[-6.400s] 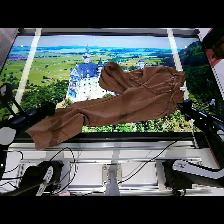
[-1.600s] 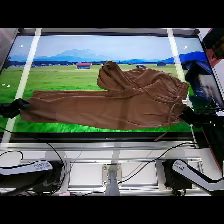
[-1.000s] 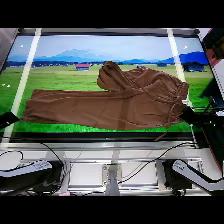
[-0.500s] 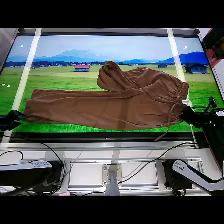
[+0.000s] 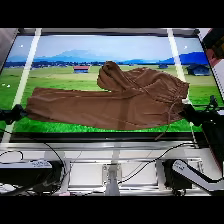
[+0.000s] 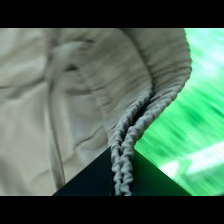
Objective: Fold the clothes and pants, and hang the long-sleeved shirts on hangers.
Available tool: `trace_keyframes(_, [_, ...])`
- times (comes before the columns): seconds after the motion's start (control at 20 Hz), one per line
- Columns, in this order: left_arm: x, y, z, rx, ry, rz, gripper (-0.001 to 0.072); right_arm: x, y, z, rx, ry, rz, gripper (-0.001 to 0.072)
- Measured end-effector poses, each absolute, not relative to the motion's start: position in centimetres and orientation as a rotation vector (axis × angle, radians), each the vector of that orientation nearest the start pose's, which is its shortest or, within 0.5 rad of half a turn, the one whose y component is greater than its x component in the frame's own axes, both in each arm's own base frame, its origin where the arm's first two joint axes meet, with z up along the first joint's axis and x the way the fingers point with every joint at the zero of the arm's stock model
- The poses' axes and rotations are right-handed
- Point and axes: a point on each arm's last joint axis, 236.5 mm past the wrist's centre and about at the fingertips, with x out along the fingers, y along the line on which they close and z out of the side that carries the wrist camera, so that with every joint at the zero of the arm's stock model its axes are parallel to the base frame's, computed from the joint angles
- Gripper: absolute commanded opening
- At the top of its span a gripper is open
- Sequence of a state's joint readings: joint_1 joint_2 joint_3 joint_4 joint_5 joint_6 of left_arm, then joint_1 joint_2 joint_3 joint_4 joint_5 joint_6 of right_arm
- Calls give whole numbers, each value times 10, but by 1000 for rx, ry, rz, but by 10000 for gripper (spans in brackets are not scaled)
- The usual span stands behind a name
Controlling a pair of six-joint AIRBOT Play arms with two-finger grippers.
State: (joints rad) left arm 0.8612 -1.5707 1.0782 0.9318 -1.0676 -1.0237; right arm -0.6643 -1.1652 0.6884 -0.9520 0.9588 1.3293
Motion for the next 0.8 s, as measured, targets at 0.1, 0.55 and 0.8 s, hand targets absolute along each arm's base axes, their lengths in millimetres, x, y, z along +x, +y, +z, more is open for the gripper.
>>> trace_keyframes(0.1, [372,212,-56,-806,1007,111,10,321,-102,-48,884,1070,-221,39])
trace_keyframes(0.55, [413,216,42,-700,991,85,10,352,-121,25,835,996,-189,40])
trace_keyframes(0.8, [351,228,2,-627,1305,214,11,314,-119,1,750,1180,-210,40])
